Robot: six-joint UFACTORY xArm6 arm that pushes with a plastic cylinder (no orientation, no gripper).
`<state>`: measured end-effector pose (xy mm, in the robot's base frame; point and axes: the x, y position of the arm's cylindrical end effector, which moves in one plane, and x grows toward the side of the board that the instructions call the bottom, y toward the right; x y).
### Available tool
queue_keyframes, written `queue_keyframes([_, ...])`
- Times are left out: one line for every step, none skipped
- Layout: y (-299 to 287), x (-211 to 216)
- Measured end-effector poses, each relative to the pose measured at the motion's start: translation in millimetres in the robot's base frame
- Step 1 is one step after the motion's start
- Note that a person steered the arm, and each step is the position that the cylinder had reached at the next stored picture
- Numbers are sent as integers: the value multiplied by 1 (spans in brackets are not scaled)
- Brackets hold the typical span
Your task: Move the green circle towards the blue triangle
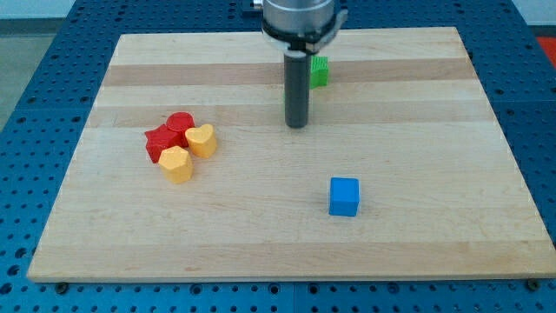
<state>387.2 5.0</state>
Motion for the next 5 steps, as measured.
queue_keyframes([-2,-8])
queue_keyframes([-1,-8])
queue_keyframes([-1,-19])
queue_keyframes([-9,-40])
queue_keyframes([-11,-40])
